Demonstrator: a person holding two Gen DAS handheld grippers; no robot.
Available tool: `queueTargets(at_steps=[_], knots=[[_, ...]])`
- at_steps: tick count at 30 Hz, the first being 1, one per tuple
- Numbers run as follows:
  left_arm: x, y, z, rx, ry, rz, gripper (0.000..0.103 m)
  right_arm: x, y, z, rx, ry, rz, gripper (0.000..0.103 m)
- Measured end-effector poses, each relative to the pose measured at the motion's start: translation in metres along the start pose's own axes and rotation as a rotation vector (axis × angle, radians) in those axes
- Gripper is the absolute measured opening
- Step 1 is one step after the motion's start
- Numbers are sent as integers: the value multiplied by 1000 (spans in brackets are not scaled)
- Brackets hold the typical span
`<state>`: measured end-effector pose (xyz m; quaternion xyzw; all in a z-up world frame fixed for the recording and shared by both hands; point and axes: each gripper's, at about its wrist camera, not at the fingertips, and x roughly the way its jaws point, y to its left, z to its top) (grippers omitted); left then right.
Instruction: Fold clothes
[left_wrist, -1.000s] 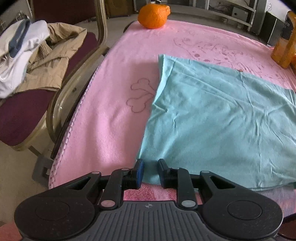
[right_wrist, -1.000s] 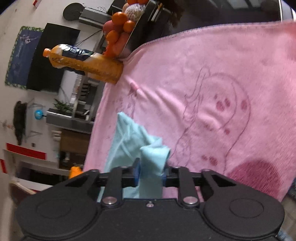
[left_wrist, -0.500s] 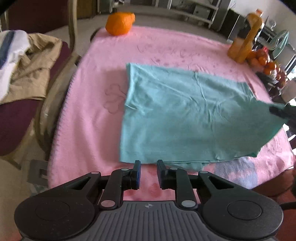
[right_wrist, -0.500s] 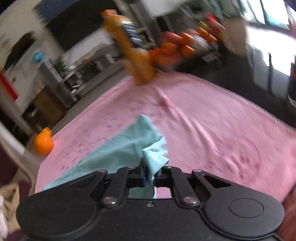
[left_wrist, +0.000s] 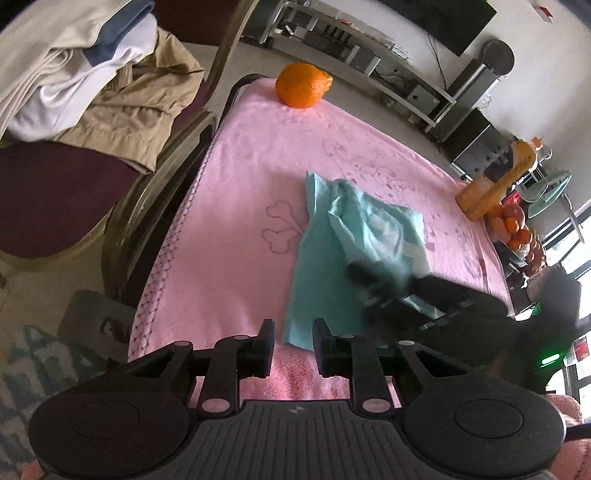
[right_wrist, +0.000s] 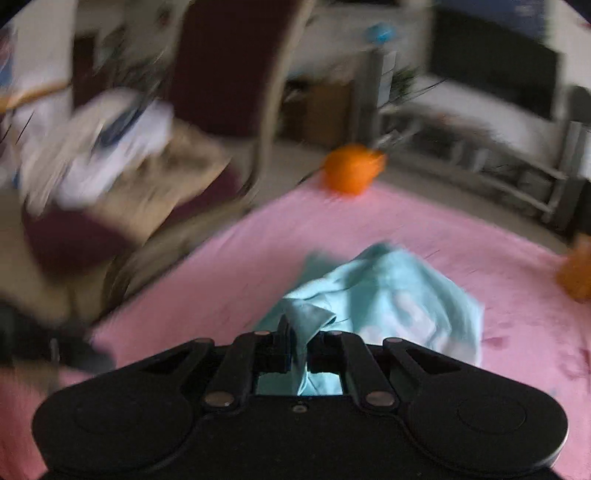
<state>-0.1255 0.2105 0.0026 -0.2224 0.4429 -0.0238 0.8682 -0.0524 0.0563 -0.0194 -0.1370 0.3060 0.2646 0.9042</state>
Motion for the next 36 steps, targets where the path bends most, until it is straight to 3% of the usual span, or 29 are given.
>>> queueTargets(at_steps=[4,9,11,13,17,23,26,28,31,36], knots=[[1,3,2,-10,0,-10,20,19,10,-9,1,66,37,7],[2,1,3,-18,-4,-10,20,22,-19,-7,251,118,97,7],[1,2,3,-22,-6,-9,20,19,-35,-6,401,114,159,7],[1,7,3,-37,-8,-14,20,11,-40,-4,461,76,193,7],[0,8,3,-44,-12,-5,19,-4,-22,1,335,46,184,7],[1,8,3,-58,-18,8,19,-2,17,-9,61,87,163,7],[0,8,3,-62,-22,11,19,1,26,-13,-31,105,202,8],[0,8,3,-63,-25,13,19,1,26,-14,-59,115,261,19],[1,6,3,-57,-27,13,19,-10,-5,-14,68,144,285,29],[3,-8,6,14,-48,-14,15,-27,-57,-13,280,192,323,32]])
